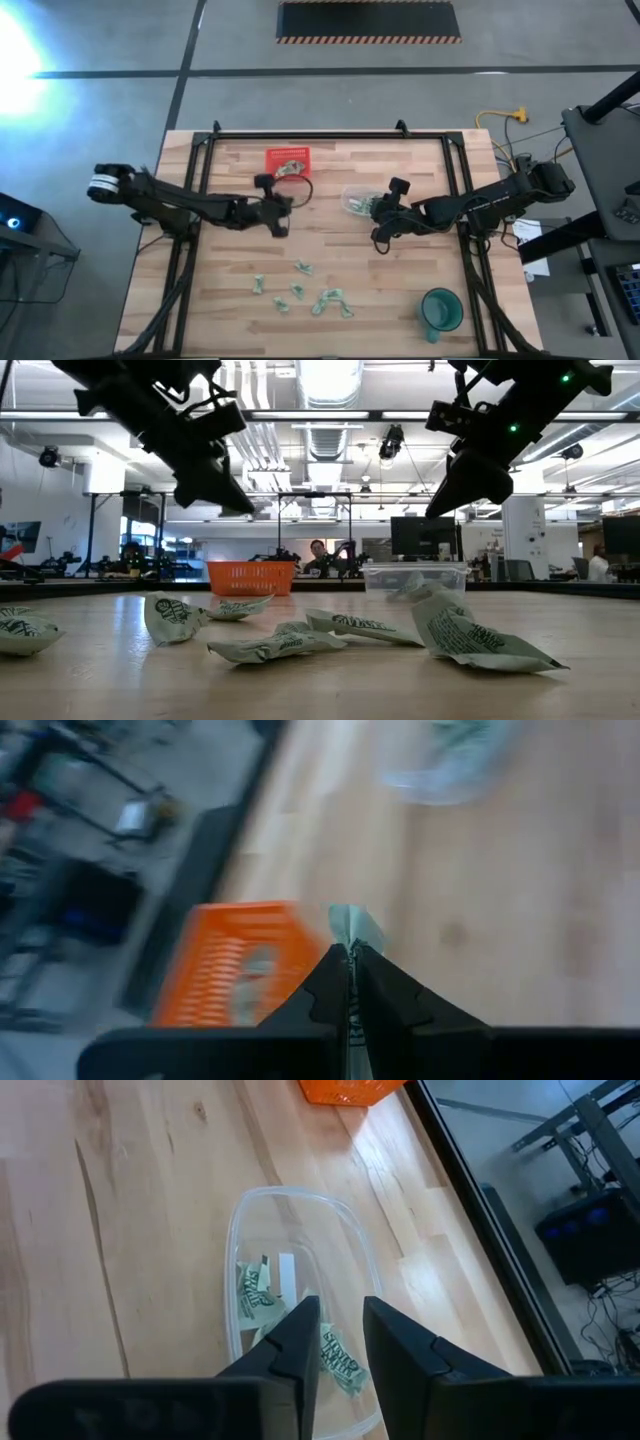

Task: Pick and place items into bin
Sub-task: Put the green stevia packet into the orange bin

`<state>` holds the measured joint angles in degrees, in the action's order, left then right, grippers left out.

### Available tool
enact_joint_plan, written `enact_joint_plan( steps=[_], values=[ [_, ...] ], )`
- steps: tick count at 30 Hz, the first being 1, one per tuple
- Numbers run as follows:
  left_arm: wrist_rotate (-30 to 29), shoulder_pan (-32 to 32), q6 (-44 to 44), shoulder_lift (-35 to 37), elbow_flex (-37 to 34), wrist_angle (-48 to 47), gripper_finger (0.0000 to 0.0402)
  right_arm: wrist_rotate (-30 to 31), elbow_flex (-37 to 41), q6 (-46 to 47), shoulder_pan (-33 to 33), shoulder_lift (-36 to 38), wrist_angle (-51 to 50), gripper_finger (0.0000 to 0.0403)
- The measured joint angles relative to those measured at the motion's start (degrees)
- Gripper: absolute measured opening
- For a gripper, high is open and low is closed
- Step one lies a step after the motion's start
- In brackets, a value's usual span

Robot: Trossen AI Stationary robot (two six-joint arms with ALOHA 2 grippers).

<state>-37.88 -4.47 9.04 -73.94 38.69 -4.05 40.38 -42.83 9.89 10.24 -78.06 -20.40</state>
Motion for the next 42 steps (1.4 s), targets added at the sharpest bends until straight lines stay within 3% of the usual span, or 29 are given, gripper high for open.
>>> enact_joint_plan(
  steps=[8, 17, 27, 42],
  values=[
    [0.1, 11.5, 6.6, 3.8, 0.0, 0.7, 0.0001, 0.0, 0.0, 0.0, 0.0, 0.0, 0.2, 0.0068],
    [15.7, 25.9, 6.1, 2.2, -0.2, 2.4, 0.0001, 0.0, 0.0, 0.0, 0.0, 0.0, 0.4, 0.0068],
    [20.4, 32.3, 3.3, -2.1, -0.2, 4.6, 0.0005, 0.0, 0.0, 0.0, 0.0, 0.0, 0.5, 0.0068],
    [20.7, 31.8, 3.2, -2.8, -0.1, 6.4, 0.0145, 0.0, 0.0, 0.0, 0.0, 0.0, 0.6, 0.0068]
  ],
)
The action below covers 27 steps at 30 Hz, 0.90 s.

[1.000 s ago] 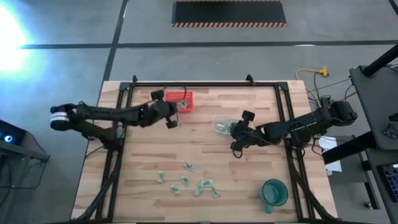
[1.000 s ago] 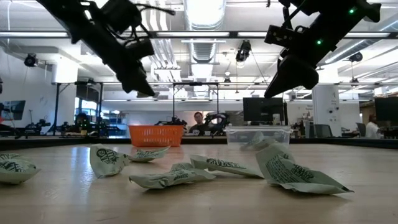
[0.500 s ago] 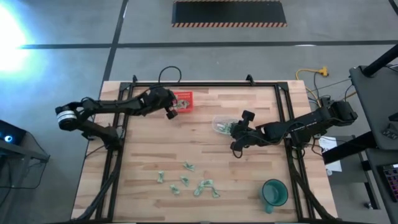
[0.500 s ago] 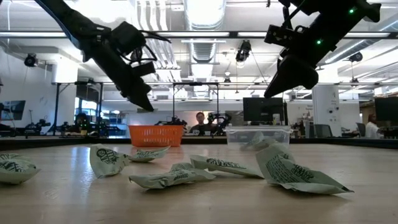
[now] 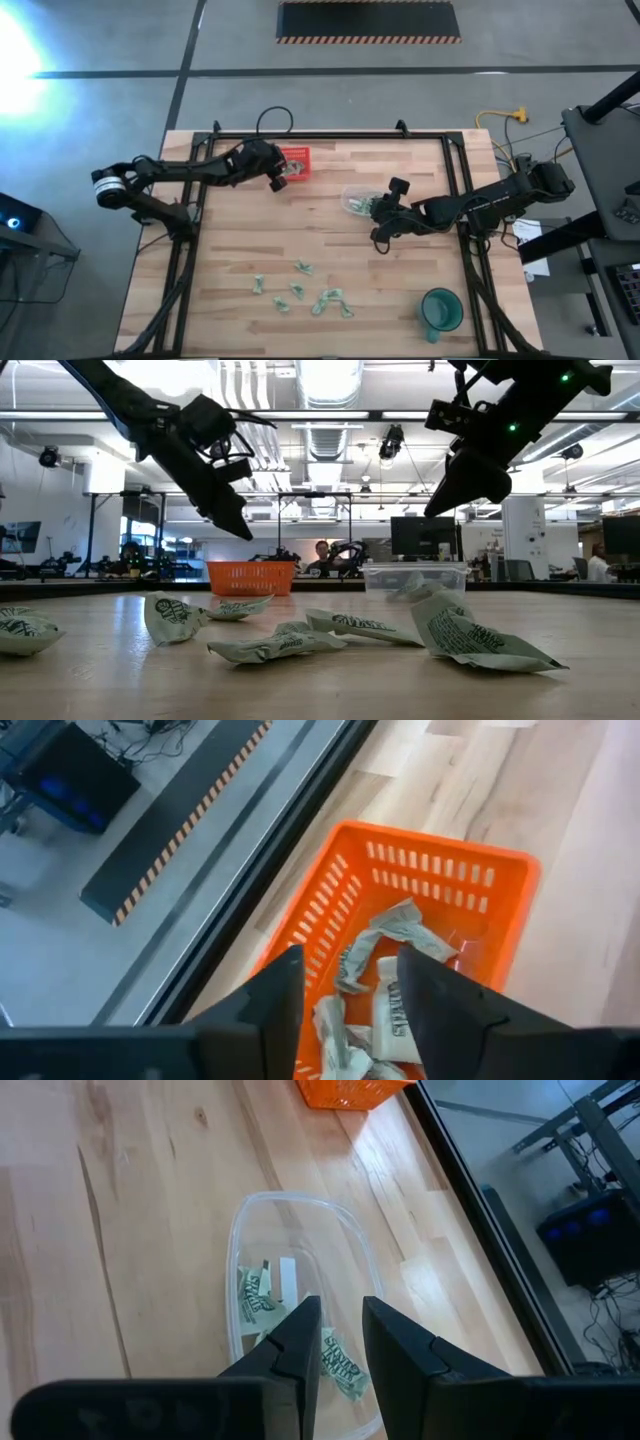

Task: Pick and place items into bin
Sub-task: Put the green stevia packet into the orange bin

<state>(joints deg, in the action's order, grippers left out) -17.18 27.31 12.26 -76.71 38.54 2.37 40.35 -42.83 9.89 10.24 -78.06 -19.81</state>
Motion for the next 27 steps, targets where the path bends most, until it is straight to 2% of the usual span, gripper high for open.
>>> enact_joint_plan(
  steps=[7, 14, 20, 27],
  values=[
    [6.3, -4.4, 0.0, 3.4, -0.4, -4.0, 0.0155, -0.3, 0.0, -0.4, 0.0, 0.0, 0.4, 0.0068],
    [9.9, -13.8, -3.1, 6.2, -0.6, -11.3, 0.0155, -0.3, 0.0, -0.9, 0.0, 0.0, 0.7, 0.0068],
    [10.1, -25.3, -10.5, 6.6, -1.2, -19.3, 0.0155, -0.3, 0.3, -0.9, 0.0, 0.0, 0.8, 0.0068],
    [10.2, -36.8, -24.2, 6.8, -1.1, -25.7, 0.0155, -0.3, 0.6, -0.9, 0.0, 0.0, 1.2, 0.0068]
  ],
)
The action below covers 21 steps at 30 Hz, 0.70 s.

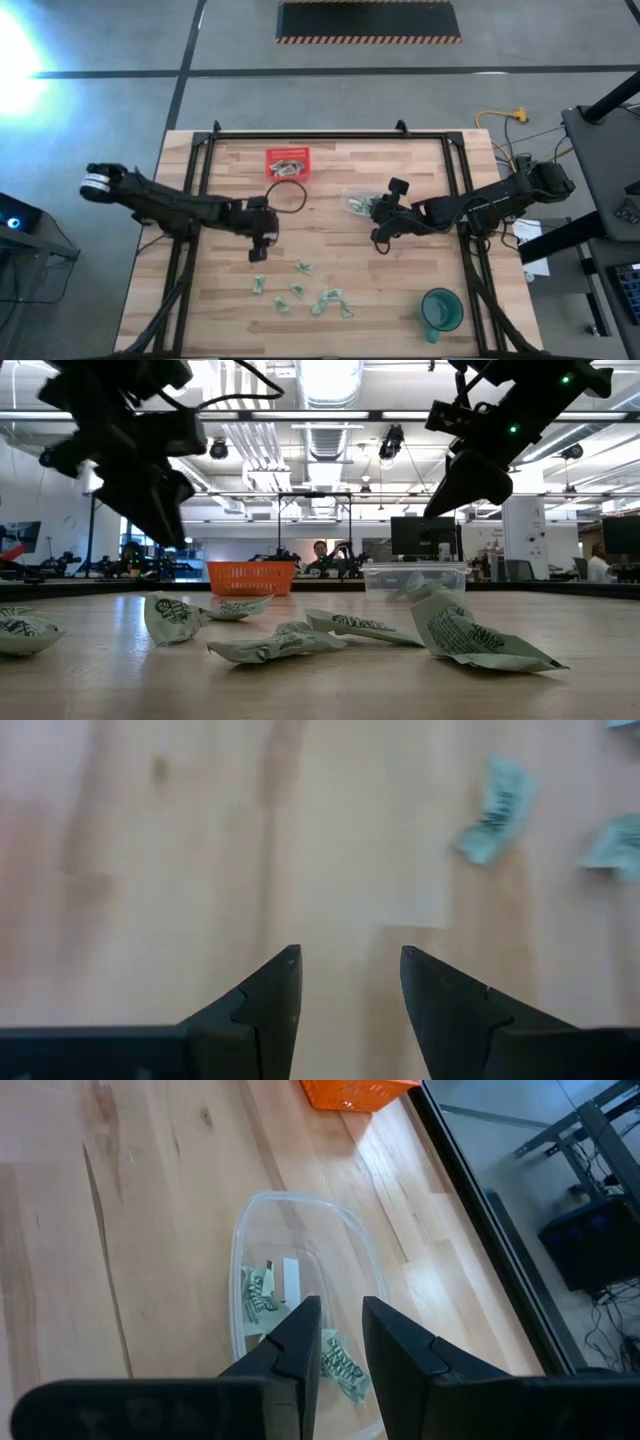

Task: Pick and place items into bin
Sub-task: Put the green stevia packet into the orange bin

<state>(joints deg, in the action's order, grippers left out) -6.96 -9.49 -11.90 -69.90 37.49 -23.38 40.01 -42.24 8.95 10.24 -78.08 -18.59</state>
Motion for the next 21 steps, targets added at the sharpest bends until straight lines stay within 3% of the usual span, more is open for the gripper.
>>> enact_joint_plan(
  steps=[7, 13, 21],
  values=[
    [0.0, -9.7, -14.8, 0.3, -0.2, 0.0, 0.0155, 0.0, 0.0, -0.2, 0.0, 0.0, 1.4, 0.0068],
    [-4.3, -17.7, -26.0, -0.4, 0.4, 0.2, 0.0155, 0.0, 0.0, -0.2, 0.0, 0.0, 1.5, 0.0068],
    [-7.8, -26.4, -39.3, -6.2, 1.4, 2.6, 0.0155, 0.0, 0.0, -0.7, 0.0, 0.0, 1.7, 0.0068]
  ],
)
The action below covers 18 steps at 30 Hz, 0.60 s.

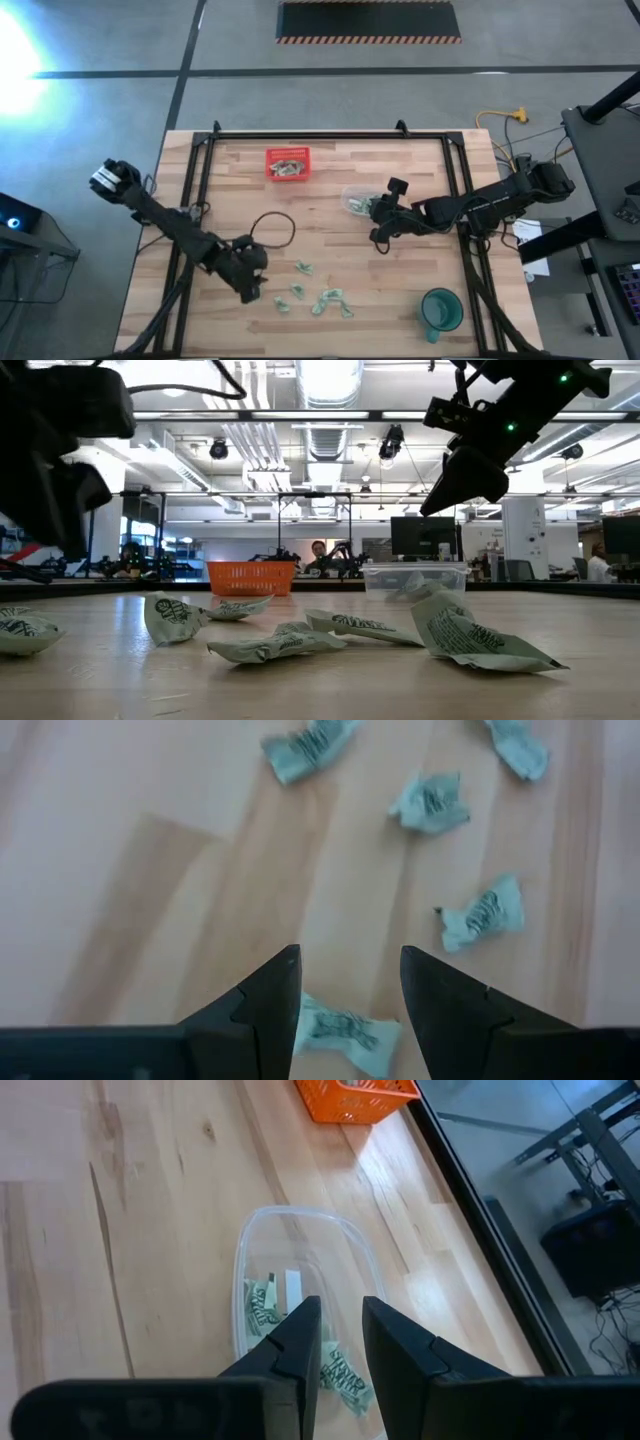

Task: Pick and place items into bin
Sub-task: Put the green stevia packet into the orange bin

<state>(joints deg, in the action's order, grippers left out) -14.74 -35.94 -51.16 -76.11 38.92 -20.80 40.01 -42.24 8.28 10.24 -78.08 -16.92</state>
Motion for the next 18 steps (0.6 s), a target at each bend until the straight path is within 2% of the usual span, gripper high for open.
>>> enact_joint_plan(
  steps=[10, 18],
  values=[
    [0.0, -3.0, -9.7, -10.1, 5.4, -3.5, 0.0155, 0.0, 0.0, -1.4, 0.0, 0.0, 1.6, 0.0068],
    [2.9, -3.2, -13.0, -16.3, 11.5, -16.2, 0.0155, 0.0, 0.0, -3.9, 0.0, 0.0, 4.1, 0.0068]
  ],
)
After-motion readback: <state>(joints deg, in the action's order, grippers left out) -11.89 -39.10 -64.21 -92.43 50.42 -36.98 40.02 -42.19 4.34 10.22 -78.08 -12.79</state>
